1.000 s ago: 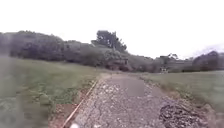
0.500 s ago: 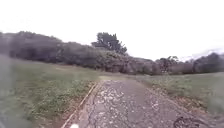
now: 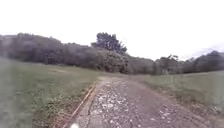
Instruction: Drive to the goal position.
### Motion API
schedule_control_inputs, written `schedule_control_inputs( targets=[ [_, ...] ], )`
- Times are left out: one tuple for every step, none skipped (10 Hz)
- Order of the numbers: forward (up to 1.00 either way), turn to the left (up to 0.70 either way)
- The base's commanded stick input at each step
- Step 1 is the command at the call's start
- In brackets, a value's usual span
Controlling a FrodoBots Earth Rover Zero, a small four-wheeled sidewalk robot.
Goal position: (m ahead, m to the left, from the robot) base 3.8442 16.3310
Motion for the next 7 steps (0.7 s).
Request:
schedule_control_inputs(
  targets=[
    [0.7,0.0],
    [0.7,0.0],
    [0.7,0.0],
    [0.7,0.0],
    [0.7,0.0],
    [0.7,0.0],
    [0.7,0.0]
  ],
)
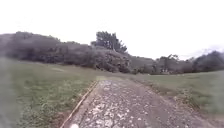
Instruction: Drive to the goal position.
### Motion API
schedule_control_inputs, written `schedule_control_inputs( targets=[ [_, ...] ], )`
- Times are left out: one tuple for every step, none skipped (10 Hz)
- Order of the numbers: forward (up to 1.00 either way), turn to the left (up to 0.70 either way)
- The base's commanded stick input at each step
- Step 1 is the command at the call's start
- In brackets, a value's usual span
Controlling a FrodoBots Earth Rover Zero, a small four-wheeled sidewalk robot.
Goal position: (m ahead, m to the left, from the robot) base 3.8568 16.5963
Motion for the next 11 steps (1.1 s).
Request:
schedule_control_inputs(
  targets=[
    [0.7,0.0],
    [0.7,0.0],
    [0.7,0.0],
    [0.7,0.0],
    [0.7,0.0],
    [0.7,0.0],
    [0.7,0.0],
    [0.7,0.0],
    [0.7,0.0],
    [0.7,0.0],
    [0.7,0.14]
  ],
)
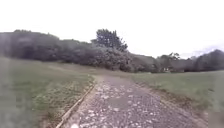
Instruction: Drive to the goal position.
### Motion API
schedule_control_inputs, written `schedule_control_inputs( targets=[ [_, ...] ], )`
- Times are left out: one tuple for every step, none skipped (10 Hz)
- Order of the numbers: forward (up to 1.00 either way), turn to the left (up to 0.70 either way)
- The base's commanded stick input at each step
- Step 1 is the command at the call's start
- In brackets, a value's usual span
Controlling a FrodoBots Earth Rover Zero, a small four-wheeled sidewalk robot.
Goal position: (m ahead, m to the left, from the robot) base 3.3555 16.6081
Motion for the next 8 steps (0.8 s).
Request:
schedule_control_inputs(
  targets=[
    [0.7,0.26],
    [0.7,0.35],
    [0.7,0.35],
    [0.7,0.0],
    [0.7,0.0],
    [0.7,0.0],
    [0.7,0.0],
    [0.7,0.0]
  ],
)
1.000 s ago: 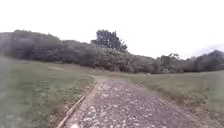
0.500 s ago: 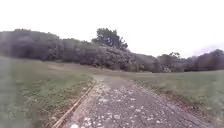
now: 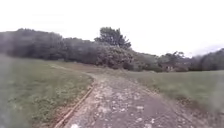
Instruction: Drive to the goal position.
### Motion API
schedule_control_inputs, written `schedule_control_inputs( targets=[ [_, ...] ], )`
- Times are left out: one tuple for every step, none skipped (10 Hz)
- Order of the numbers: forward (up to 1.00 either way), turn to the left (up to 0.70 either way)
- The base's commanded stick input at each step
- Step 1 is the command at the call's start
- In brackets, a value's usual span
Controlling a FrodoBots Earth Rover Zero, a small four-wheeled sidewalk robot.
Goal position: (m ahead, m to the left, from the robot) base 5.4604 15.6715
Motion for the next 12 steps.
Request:
schedule_control_inputs(
  targets=[
    [0.7,0.0],
    [0.7,0.0],
    [0.7,0.0],
    [0.7,0.0],
    [0.7,0.0],
    [0.7,0.0],
    [0.7,0.0],
    [0.7,0.0],
    [0.7,0.0],
    [0.7,0.0],
    [0.7,0.0],
    [0.7,0.35]
  ],
)
